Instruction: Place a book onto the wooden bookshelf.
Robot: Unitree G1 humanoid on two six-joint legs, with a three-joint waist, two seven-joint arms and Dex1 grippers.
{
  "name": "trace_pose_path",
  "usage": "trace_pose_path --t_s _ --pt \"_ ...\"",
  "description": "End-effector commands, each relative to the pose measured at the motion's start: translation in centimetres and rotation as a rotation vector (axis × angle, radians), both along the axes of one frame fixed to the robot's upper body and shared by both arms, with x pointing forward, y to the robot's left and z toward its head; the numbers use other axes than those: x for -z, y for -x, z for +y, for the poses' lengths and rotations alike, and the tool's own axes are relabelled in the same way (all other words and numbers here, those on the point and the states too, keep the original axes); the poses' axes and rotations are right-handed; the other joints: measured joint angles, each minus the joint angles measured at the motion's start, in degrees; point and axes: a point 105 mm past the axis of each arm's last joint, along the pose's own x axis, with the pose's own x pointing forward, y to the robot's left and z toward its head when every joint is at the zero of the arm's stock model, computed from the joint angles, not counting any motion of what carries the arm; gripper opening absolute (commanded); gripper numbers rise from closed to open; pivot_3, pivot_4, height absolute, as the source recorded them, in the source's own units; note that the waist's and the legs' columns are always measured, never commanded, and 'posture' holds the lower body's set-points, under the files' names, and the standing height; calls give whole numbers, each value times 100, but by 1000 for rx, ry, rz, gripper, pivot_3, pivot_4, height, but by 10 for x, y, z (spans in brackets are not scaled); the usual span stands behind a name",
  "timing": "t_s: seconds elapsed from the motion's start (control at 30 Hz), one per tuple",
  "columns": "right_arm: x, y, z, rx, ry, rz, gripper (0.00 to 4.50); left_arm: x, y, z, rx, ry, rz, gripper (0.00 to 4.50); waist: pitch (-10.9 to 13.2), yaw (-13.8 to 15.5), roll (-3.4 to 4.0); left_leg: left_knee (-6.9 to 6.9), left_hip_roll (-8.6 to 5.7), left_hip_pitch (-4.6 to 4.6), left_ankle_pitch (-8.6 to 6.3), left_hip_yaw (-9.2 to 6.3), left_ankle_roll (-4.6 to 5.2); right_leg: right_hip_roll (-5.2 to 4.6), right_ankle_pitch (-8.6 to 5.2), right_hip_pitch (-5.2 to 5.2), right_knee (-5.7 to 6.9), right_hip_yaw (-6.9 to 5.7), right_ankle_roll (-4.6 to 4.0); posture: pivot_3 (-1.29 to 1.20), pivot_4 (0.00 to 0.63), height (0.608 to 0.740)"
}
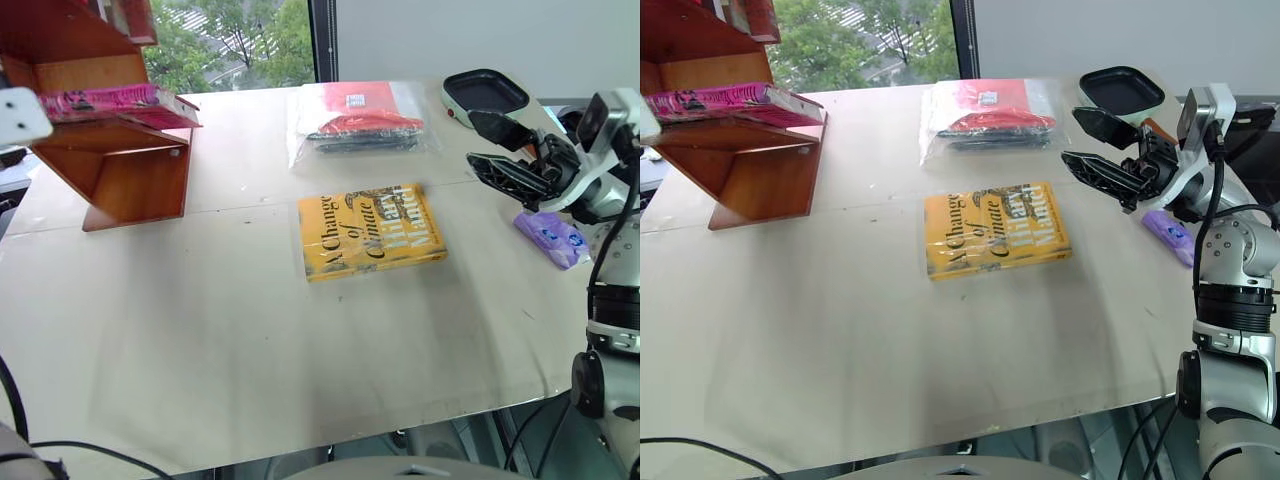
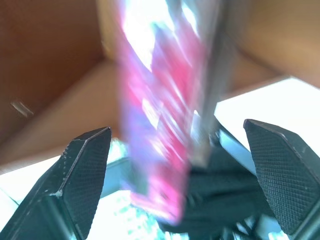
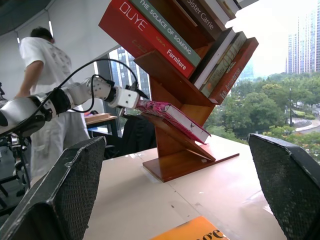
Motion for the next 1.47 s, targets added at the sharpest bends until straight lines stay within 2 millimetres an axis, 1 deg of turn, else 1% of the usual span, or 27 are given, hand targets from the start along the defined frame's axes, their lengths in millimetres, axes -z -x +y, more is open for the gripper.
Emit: trace_pose_path --t_s 0.03,0.13,0.23,0.3,0.4,0.43,0.53,0.57,0.6,0.63,0.67,0.7,0.73,0.77,0.83,0.87,0.9,0.97,1.03,1.1,1.13,1.17,1.23,1.27,1.3,1.37,1.47 --pt "-11 3 -1 -1 0 -54 4500 -28 26 7 -35 0 -84 4456 0 10 -1 0 0 -1 -1 1 2 -3 0 0 0 -2 0 0 150 740" --pt "-10 2 1 -14 6 -46 4500 -43 40 6 -48 -36 -144 4456 0 42 -1 2 0 0 -6 5 9 -11 0 -1 0 -6 0 0 150 740" --pt "-9 1 5 -32 12 -40 4500 -66 48 -3 -33 -106 -275 4456 0 115 -2 4 1 0 -7 4 10 -12 0 0 -2 -9 0 0 150 740" --pt "-9 -1 7 -44 15 -39 4500 -78 57 -7 -43 -151 -354 4456 0 151 -2 4 1 1 -7 4 10 -12 0 0 -7 -10 0 0 150 740" --pt "-9 -2 10 -59 18 -38 4500 -85 73 -6 -94 -201 -408 4456 1 165 0 5 2 4 -7 5 9 -12 0 1 -20 -13 0 0 150 740" --pt "-9 -2 11 -63 21 -37 4500 -85 78 -7 -101 -189 -426 4456 1 163 1 5 2 5 -7 5 9 -12 0 2 -19 -14 -1 0 150 740" --pt "-9 -4 11 -67 27 -37 4500 -83 79 -29 -1 -46 -523 4456 1 175 1 3 3 6 -7 7 8 -12 0 3 -21 -14 -1 0 150 740" --pt "-9 -4 11 -67 30 -38 4500 -77 70 -49 102 63 -548 4456 0 188 1 5 4 4 -7 6 8 -13 0 3 -19 -15 -1 0 150 740" --pt "-8 -4 11 -66 32 -37 4500 -67 59 -78 250 220 -557 4456 -1 226 0 5 4 5 -7 6 8 -15 0 4 -21 -14 -1 0 150 740" --pt "-7 -4 10 -62 34 -33 4500 -60 51 -111 418 387 -583 4456 -2 238 -4 12 4 3 -7 5 8 -22 0 6 -19 -17 -1 0 150 740" --pt "-5 -3 9 -57 36 -30 4500 -48 47 -144 573 484 -532 4456 -3 262 -4 18 7 -1 -8 4 7 -24 1 5 -17 -17 -2 0 150 740" --pt "0 -2 7 -51 48 -23 4500 -23 46 -170 670 613 -427 4456 -6 288 -4 16 10 1 -8 5 7 -30 5 10 -23 -13 3 0 150 740" --pt "5 0 6 -44 64 -16 4500 -3 49 -194 752 748 -351 4456 -11 292 -6 24 9 -2 -8 6 7 -33 5 9 -21 -14 3 0 150 740" --pt "12 2 5 -33 81 -8 4500 10 54 -211 806 893 -313 4456 -14 291 -4 25 11 -5 -8 6 7 -38 6 11 -20 -12 4 0 150 740" --pt "34 4 -1 22 137 14 4500 44 63 -238 833 1149 -229 4456 -12 283 -18 25 9 -6 -13 11 12 -41 7 6 -4 -1 4 0 150 740" --pt "48 5 -5 67 175 25 4500 61 67 -249 819 1260 -197 4456 -13 268 -20 29 11 -10 -13 10 12 -39 6 2 -2 -2 4 0 150 740" --pt "67 4 -12 124 223 43 4500 83 71 -262 789 1351 -143 4456 -15 262 -14 22 15 -14 -13 8 11 -29 7 -1 -20 0 4 0 150 740" --pt "103 7 -26 228 336 63 4500 125 82 -281 706 1460 -29 4456 -49 275 13 13 15 -2 -14 10 9 -27 6 5 -27 9 4 0 150 740" --pt "131 11 -40 317 399 82 4500 160 90 -284 595 1500 33 4456 -48 278 15 10 14 6 -16 27 9 -24 6 10 -55 23 4 0 150 740" --pt "154 15 -52 403 449 107 4500 188 93 -283 480 1534 50 4456 -49 293 19 6 15 16 -15 32 9 -19 10 12 -50 27 2 0 150 740" --pt "164 18 -56 435 465 128 4500 198 96 -284 460 1541 53 4456 -50 298 23 5 18 29 -15 32 10 -16 15 27 -51 26 -5 0 150 740" --pt "172 21 -59 454 477 148 4500 205 97 -285 445 1535 37 4456 -48 300 30 4 25 52 -17 31 13 -9 19 52 -58 21 -11 0 150 740" --pt "185 27 -63 471 498 168 4500 219 99 -282 393 1528 13 4456 -43 300 41 -5 44 151 -33 30 39 8 17 157 -92 14 -23 0 150 740" --pt "189 29 -65 485 502 175 4500 223 100 -280 379 1538 -7 4456 -44 294 41 -8 49 201 -38 29 45 11 -7 215 -100 11 -16 0 150 740" --pt "192 30 -67 503 499 180 4500 227 101 -275 363 1535 -19 4456 -44 289 41 -10 54 227 -41 32 50 13 -15 243 -102 14 -4 0 150 740" --pt "198 32 -72 532 508 187 4500 235 102 -266 350 1483 -22 4456 -45 284 43 -9 57 230 -40 33 51 24 -14 241 -101 12 -3 0 150 740" --pt "205 35 -75 541 521 189 4500 240 101 -261 350 1452 -20 4456 -46 288 45 -10 58 226 -39 33 51 40 -14 232 -97 10 -6 0 150 740"
